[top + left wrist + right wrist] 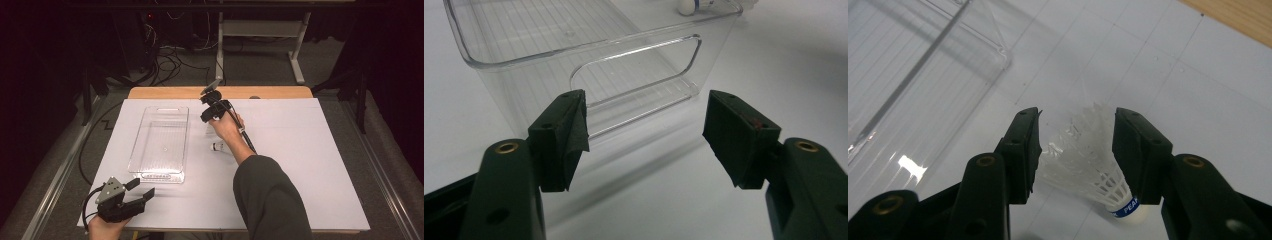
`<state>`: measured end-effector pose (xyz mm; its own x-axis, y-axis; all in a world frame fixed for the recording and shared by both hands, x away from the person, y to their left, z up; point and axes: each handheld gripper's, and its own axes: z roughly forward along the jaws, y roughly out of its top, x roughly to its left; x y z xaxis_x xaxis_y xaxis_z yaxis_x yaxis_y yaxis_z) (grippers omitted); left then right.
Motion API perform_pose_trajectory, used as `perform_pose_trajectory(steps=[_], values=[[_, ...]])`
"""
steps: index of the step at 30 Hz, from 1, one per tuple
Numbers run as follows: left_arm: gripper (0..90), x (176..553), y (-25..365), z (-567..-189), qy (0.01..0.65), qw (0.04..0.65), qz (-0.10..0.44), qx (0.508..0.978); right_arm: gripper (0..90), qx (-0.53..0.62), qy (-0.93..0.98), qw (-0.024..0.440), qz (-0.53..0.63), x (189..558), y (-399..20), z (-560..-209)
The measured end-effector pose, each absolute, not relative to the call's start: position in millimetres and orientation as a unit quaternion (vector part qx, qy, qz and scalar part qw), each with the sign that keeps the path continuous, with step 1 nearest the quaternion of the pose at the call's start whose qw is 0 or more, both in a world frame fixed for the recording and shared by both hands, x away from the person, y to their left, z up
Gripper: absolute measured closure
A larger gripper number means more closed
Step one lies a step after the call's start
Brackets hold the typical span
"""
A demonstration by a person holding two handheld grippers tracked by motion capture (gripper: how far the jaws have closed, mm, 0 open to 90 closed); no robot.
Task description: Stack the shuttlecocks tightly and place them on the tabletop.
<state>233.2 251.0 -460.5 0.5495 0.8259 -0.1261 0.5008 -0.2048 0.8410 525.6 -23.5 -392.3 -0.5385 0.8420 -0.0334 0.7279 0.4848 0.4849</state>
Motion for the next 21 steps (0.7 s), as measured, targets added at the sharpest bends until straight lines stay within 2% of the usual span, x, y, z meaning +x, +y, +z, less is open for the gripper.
perform_pose_trajectory(steps=[21], values=[[34.8,233,251,-461,0.438,0.452,0.178,0.757,57.3,0.481,0.848,0.151,0.165,535,-14,-405]])
